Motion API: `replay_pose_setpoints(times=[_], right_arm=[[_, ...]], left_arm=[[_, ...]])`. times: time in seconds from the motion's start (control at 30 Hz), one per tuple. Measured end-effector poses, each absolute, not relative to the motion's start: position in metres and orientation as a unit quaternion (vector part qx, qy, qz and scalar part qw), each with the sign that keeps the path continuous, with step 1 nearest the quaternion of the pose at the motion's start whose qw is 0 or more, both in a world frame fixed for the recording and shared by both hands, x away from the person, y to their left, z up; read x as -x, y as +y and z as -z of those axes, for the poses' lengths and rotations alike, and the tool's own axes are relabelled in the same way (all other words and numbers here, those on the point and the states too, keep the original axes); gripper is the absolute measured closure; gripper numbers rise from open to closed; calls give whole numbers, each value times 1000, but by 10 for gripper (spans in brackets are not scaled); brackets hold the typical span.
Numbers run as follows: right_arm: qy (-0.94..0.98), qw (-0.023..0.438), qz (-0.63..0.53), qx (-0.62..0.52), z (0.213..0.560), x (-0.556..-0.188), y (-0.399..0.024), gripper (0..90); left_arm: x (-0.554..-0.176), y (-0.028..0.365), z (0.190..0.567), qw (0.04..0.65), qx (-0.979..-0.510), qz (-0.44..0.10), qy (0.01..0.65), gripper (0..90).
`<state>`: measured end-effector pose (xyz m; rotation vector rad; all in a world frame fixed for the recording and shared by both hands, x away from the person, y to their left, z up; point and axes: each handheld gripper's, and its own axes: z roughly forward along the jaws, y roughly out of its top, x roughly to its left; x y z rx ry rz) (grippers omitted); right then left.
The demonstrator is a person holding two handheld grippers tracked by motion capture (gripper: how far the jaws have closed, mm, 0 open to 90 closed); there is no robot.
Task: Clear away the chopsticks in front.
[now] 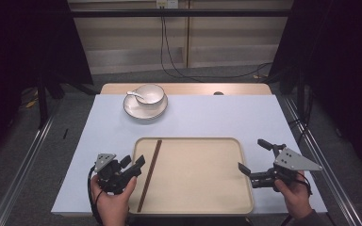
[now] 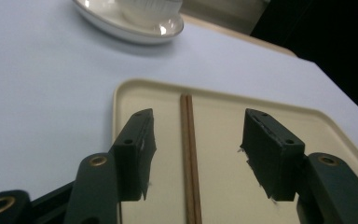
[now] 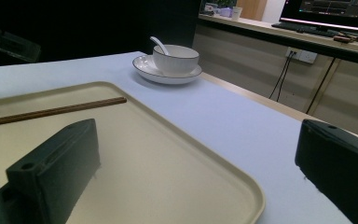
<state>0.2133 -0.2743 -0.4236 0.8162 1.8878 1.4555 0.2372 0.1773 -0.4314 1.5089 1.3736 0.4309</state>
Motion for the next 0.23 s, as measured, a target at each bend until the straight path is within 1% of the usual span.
replay_pose_setpoints(times=[0.07, 0.17, 0.23], right_arm=[[712, 308, -549, -310, 424, -213, -275, 0], [712, 308, -550, -311, 423, -213, -275, 0], [713, 310, -548, -309, 424, -214, -275, 0]], left_arm=[[-239, 179, 429, 515, -627, -189, 553, 405], [-242, 180, 429, 534, -628, -213, 525, 316], [-242, 180, 429, 536, -629, -219, 519, 289]])
